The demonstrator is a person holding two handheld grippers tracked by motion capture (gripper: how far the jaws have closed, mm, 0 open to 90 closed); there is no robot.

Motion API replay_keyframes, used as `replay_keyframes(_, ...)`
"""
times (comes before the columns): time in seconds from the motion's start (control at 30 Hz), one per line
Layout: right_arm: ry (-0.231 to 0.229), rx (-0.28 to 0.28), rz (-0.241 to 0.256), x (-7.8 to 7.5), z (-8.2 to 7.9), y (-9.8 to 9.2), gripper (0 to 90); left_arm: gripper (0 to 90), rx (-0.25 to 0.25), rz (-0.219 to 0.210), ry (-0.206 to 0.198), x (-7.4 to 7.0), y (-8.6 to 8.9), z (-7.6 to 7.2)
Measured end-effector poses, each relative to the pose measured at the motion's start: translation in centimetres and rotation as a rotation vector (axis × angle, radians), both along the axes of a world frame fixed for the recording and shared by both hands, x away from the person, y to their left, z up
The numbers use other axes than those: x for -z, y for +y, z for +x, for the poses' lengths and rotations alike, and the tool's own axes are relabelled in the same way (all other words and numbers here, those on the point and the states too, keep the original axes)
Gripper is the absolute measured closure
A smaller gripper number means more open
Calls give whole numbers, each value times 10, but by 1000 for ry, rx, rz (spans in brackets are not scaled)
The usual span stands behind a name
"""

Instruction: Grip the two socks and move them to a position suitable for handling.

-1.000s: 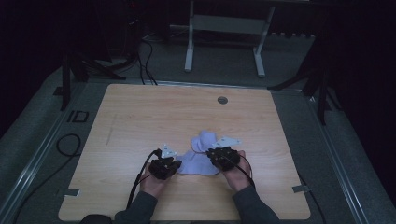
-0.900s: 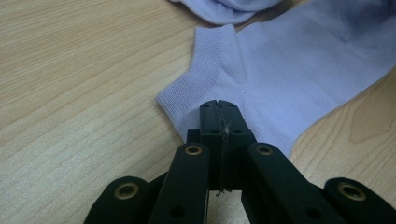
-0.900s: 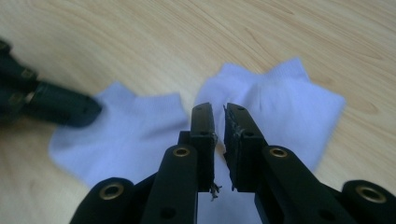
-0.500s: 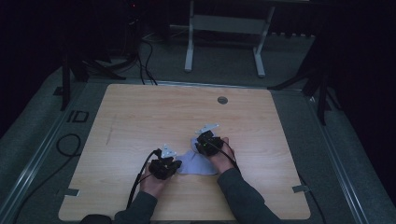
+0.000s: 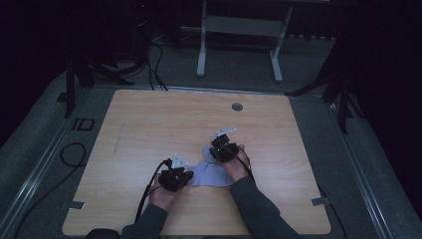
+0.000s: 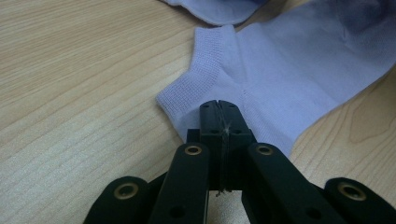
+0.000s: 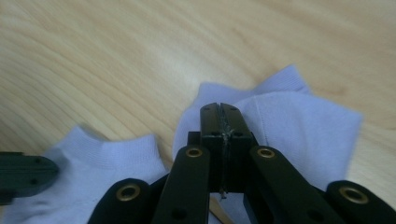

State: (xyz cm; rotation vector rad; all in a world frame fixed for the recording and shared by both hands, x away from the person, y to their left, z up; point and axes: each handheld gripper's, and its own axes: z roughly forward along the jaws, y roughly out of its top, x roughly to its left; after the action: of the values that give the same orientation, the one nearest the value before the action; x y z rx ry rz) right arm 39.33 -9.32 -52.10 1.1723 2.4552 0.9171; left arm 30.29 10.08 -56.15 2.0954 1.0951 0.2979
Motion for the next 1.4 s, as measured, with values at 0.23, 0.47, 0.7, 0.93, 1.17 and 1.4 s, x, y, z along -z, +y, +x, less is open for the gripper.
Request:
replay_keyframes(0.23, -7, 29, 81, -18, 2, -20, 895, 896, 0, -7, 5, 0, 0, 0)
replay_keyframes(0.47, -14, 72, 118, -23, 3, -42, 895, 896, 1, -4, 3, 0, 0, 0)
replay_keyframes(0.7, 7, 106, 135, -19, 5, -62, 895, 896, 0, -8, 4, 0, 1, 0)
replay_keyframes(0.93, 26, 131, 148, -15, 8, -78, 895, 896, 1, -11, 5, 0, 1, 1)
replay_keyframes(1.17, 36, 150, 139, -11, 10, -87, 894, 896, 1, -9, 4, 0, 1, 1)
replay_keyframes(1.4, 22, 172, 98, -7, 8, -95, 892, 896, 1, -9, 3, 0, 1, 1)
